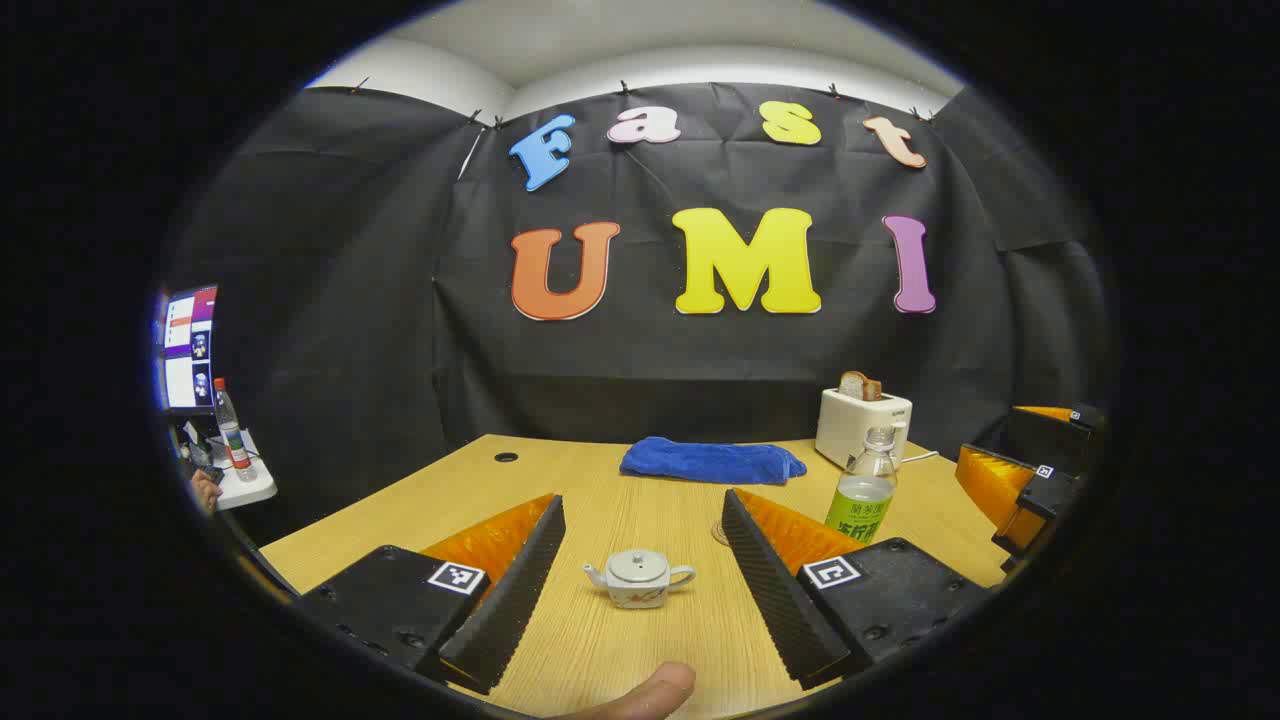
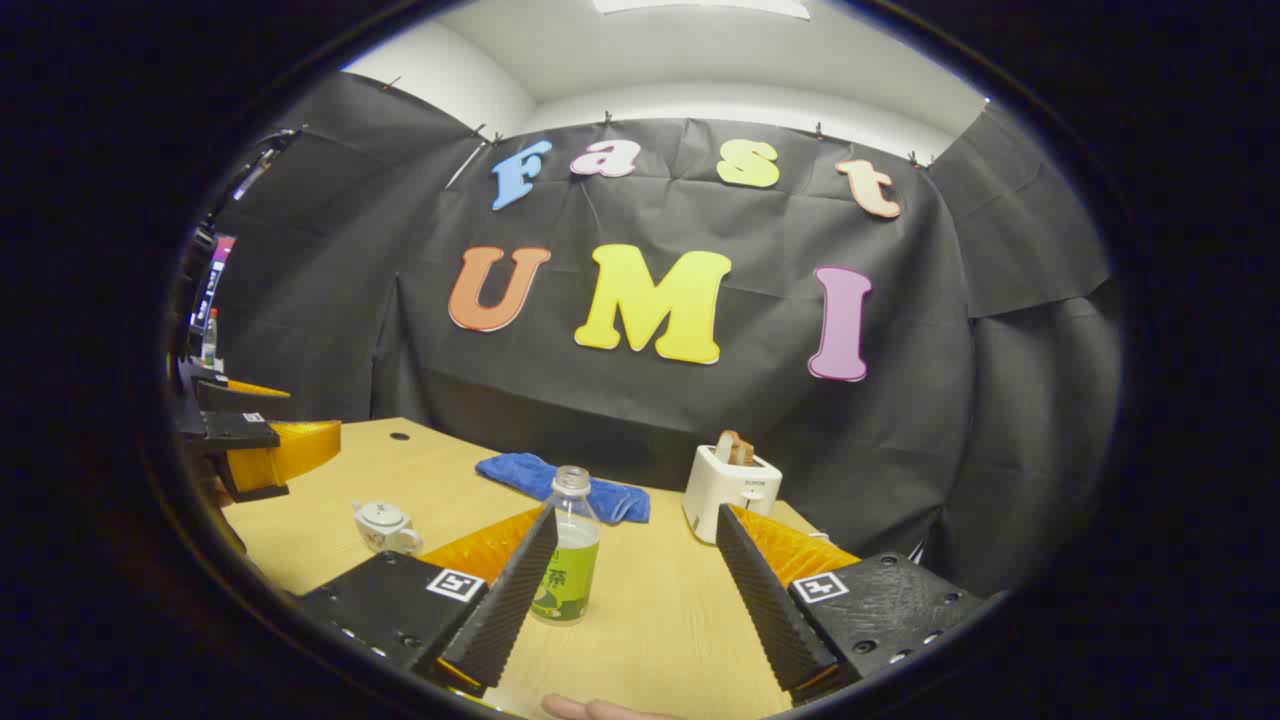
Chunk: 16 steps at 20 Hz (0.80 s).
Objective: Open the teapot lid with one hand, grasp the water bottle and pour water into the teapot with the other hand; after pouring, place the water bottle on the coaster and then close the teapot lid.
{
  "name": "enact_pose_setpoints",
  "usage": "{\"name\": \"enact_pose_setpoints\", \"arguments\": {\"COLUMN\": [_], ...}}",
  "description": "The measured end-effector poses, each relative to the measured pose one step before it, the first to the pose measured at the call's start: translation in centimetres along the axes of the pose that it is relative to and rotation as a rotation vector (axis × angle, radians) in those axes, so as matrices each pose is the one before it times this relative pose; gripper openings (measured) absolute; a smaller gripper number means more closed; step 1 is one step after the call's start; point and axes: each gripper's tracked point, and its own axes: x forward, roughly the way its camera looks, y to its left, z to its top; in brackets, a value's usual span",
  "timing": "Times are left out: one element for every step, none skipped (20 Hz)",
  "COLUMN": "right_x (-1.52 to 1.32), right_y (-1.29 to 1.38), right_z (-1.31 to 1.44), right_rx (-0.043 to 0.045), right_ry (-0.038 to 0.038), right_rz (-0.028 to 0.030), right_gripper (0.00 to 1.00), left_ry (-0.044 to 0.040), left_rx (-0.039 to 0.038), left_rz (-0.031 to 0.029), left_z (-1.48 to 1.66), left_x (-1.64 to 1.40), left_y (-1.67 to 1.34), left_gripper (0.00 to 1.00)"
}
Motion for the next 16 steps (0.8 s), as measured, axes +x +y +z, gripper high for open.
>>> {"name": "enact_pose_setpoints", "arguments": {"right_x": [-0.023, -0.025, -0.018, 0.021, 0.123, -0.016, 0.108, 0.161, -0.055, 0.119, -0.123, -0.051, 0.058, -0.031, 0.114, 0.066], "right_y": [-0.017, -0.056, -0.164, -0.142, -0.053, 0.047, 0.024, -0.109, -0.261, -0.118, -0.005, -0.073, 0.016, 0.005, -0.056, -0.080], "right_z": [-0.201, 0.084, 0.036, 0.073, -0.101, -0.078, -0.156, 0.001, -0.153, 0.118, -0.018, 0.078, -0.066, -0.055, -0.137, -0.042], "right_rx": [0.00111, 0.00039, 0.00125, 0.00183, 0.00172, 0.00023, -0.00201, -0.00346, -0.00170, 0.00050, -0.00032, -0.00130, -0.00142, -0.00019, 0.00071, 0.00045], "right_ry": [0.00309, 0.00031, -0.00038, -0.00152, 0.00043, 0.00208, 0.00388, 0.00314, 0.00241, -0.00021, -0.00234, -0.00364, -0.00048, 0.00171, 0.00266, 0.00493], "right_rz": [-0.00174, -0.00082, -0.00313, -0.00231, 0.00082, 0.00272, 0.00000, -0.00331, -0.00558, -0.00353, -0.00305, -0.00133, 0.00005, 0.00127, 0.00063, -0.00078], "right_gripper": [0.96, 0.96, 0.96, 0.98, 0.98, 0.98, 0.96, 0.96, 0.95, 0.98, 0.96, 0.97, 0.96, 0.98, 0.98, 0.96], "left_ry": [0.00227, -0.00110, -0.00195, -0.00077, 0.00141, 0.01129, 0.00650, -0.00065, 0.00977, 0.00815, 0.00865, 0.00607, 0.00555, -0.00106, -0.00768, -0.00700], "left_rx": [-0.00205, -0.00102, -0.00158, -0.00278, -0.00365, -0.00596, -0.00550, -0.00584, -0.00735, -0.00641, -0.00689, -0.00537, -0.00382, -0.00200, -0.00073, 0.00095], "left_rz": [0.00349, 0.00168, 0.00304, 0.00152, -0.00007, -0.00761, -0.00325, 0.00402, 0.00758, 0.00649, 0.00790, 0.00270, -0.00285, -0.00337, -0.00206, -0.00148], "left_z": [-0.070, 0.033, 0.052, 0.042, -0.163, -0.292, -0.167, 0.068, -0.316, -0.265, -0.250, -0.196, -0.103, -0.015, 0.043, 0.079], "left_x": [0.024, 0.027, 0.106, 0.000, 0.171, 0.220, 0.210, 0.191, 0.241, 0.274, 0.228, 0.185, 0.101, 0.049, 0.095, 0.238], "left_y": [0.185, 0.146, 0.104, 0.119, 0.131, 0.025, 0.099, 0.321, 0.450, 0.342, 0.282, 0.110, -0.036, -0.145, -0.004, -0.219], "left_gripper": [0.99, 0.99, 0.99, 0.99, 0.99, 0.99, 0.99, 0.99, 0.99, 0.99, 0.99, 0.99, 0.99, 0.99, 0.99, 0.98]}}
